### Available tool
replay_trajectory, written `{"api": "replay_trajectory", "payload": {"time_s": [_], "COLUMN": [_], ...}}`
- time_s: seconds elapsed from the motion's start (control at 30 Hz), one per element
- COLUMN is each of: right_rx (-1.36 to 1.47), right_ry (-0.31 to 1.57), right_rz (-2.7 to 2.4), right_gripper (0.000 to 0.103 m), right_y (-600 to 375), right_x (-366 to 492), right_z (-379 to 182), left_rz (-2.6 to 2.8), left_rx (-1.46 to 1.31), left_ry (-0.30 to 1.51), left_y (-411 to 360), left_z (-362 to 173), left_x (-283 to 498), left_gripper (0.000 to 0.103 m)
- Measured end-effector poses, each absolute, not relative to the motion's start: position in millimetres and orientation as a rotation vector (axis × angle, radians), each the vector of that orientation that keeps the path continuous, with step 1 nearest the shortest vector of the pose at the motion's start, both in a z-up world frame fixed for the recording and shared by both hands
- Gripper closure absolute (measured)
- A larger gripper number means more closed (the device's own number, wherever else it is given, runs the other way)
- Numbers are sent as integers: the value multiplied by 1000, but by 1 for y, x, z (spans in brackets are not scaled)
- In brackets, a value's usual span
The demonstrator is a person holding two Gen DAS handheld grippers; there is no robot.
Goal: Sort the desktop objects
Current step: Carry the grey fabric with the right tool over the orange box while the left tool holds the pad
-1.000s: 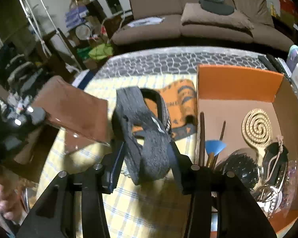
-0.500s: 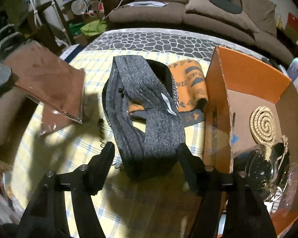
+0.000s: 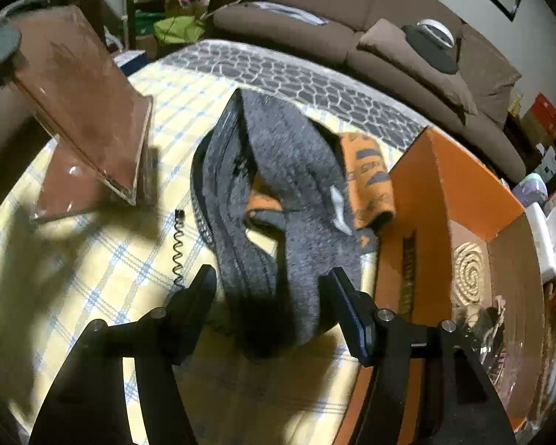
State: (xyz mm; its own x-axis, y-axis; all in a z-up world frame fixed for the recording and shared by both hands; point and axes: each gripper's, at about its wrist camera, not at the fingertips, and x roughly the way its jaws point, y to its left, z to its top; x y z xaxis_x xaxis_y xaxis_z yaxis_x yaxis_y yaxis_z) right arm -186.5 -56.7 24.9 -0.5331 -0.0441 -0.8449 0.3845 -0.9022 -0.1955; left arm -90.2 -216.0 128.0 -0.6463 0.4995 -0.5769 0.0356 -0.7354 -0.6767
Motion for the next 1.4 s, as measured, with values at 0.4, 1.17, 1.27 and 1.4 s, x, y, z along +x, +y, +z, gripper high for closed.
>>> {"api": "replay_trajectory", "payload": {"time_s": [0.4, 1.17, 1.27, 1.4], "right_rx": [1485, 1064, 1010, 934], "right_ry": [363, -256, -316, -385], "right_rz": [-2422, -2433, -2437, -2447], "right_gripper": [68, 98, 98, 98], "right_y": [-45, 11, 23, 40], "right_x": [-206, -189, -187, -182], "right_z": [-4, 130, 145, 163], "left_rz": [2441, 2406, 2393, 2386], "left_rx": [-1145, -1112, -1096, -1083], "left_ry": [-990, -977, -967, -938], "left_y": [-227, -206, -197, -184], "left_z": [128, 137, 141, 145], "left_x": [-91, -89, -88, -86], "left_gripper": [98, 98, 98, 98]}}
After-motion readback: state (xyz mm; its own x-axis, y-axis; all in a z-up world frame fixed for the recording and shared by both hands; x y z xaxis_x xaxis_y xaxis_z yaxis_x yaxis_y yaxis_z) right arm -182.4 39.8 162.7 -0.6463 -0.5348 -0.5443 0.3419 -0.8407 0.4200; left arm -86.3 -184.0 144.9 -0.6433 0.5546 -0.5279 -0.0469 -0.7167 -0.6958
